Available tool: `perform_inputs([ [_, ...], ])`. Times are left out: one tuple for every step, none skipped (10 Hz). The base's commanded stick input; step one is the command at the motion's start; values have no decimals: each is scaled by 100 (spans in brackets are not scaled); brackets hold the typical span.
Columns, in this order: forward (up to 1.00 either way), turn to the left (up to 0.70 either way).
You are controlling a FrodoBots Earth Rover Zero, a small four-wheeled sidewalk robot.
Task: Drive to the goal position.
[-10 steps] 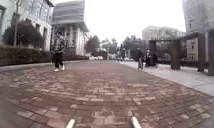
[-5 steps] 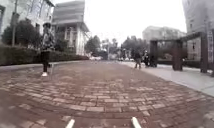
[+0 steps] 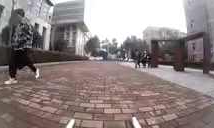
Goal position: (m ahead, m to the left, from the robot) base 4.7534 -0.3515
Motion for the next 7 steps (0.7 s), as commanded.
perform_inputs([
  [70, -14],
  [70, -14],
  [70, -14],
  [70, -14],
  [70, -14],
  [70, -14],
  [70, -12],
])
